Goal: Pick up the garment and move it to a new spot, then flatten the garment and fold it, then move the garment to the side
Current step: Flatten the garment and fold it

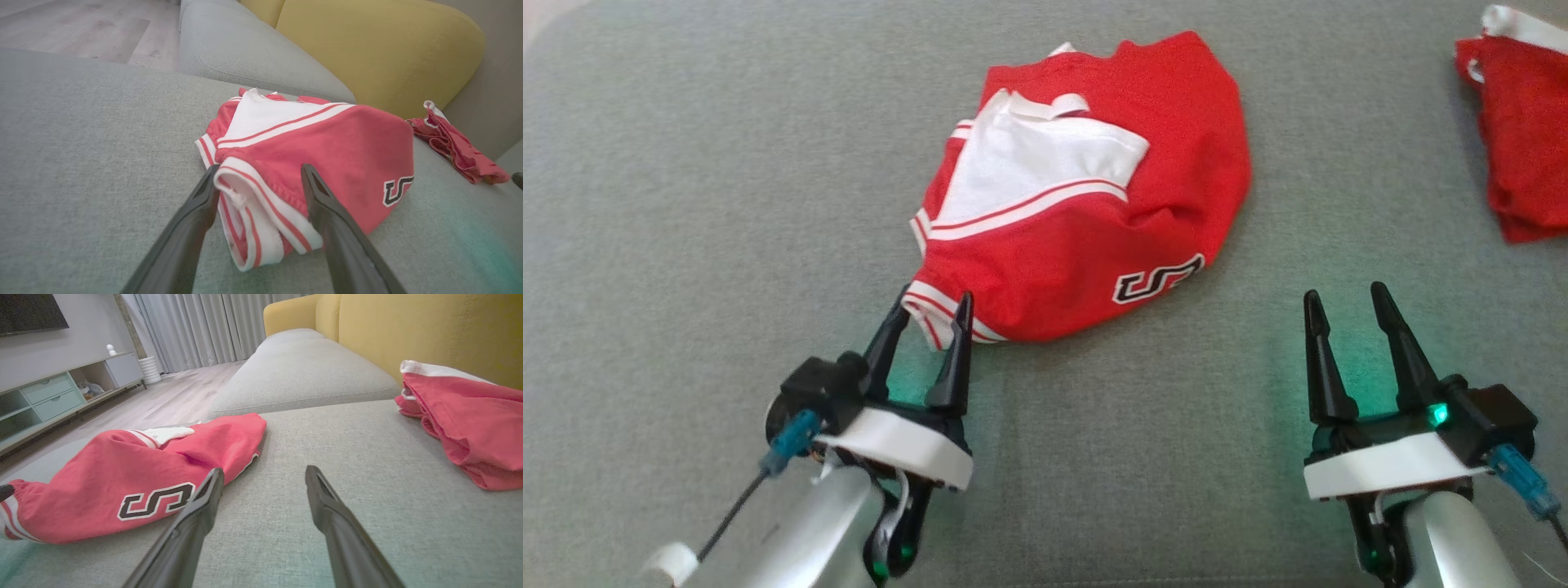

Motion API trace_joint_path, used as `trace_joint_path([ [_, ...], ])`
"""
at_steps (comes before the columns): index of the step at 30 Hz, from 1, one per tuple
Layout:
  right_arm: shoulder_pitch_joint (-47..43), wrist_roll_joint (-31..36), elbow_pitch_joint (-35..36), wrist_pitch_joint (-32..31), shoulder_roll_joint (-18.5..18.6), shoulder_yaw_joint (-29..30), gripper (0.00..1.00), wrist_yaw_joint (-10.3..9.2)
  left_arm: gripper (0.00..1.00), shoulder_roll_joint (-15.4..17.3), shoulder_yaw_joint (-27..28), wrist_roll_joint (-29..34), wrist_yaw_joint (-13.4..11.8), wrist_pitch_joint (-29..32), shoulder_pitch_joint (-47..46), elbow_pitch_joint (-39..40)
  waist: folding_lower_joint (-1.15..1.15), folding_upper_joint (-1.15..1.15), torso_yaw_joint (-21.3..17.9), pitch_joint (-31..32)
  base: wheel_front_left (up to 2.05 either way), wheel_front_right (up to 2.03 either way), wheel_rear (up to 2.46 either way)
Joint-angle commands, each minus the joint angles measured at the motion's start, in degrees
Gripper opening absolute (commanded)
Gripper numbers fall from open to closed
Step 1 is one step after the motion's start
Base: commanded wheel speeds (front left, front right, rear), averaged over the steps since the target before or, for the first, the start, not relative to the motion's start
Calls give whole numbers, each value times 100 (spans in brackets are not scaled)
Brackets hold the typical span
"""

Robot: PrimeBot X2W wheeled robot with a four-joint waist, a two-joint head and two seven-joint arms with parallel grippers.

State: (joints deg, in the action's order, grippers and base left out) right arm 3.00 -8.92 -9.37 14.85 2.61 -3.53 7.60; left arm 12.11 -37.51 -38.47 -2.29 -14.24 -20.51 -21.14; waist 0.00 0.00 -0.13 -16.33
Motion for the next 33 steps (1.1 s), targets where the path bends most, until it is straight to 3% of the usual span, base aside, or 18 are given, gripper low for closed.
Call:
trace_joint_path([
  [1,123,41,153,15,41,-141,100,-11,100,5,258,92,-55,-67,100,268,0,0,125,43,0,0,0],
  [7,121,31,133,15,38,-215,100,-11,100,-75,468,271,-55,-73,278,501,0,0,133,74,0,0,0],
  [17,109,-12,109,15,34,-233,100,-11,100,-189,673,-236,261,17,205,446,0,0,-133,68,0,0,0],
  [18,100,-14,108,15,34,-222,100,-11,80,-179,693,-207,240,7,193,484,0,0,-157,74,0,0,0],
  [20,83,-28,96,15,33,-211,100,-11,0,-152,694,-128,206,-8,193,560,0,0,-203,108,0,0,0],
  [28,7,-77,47,15,29,-246,100,-11,0,117,392,747,129,12,-259,1139,0,0,-429,409,0,0,0],
  [33,19,-227,52,15,28,-399,100,-11,0,272,111,1340,592,703,-2100,1431,0,0,-792,617,0,0,0],
])
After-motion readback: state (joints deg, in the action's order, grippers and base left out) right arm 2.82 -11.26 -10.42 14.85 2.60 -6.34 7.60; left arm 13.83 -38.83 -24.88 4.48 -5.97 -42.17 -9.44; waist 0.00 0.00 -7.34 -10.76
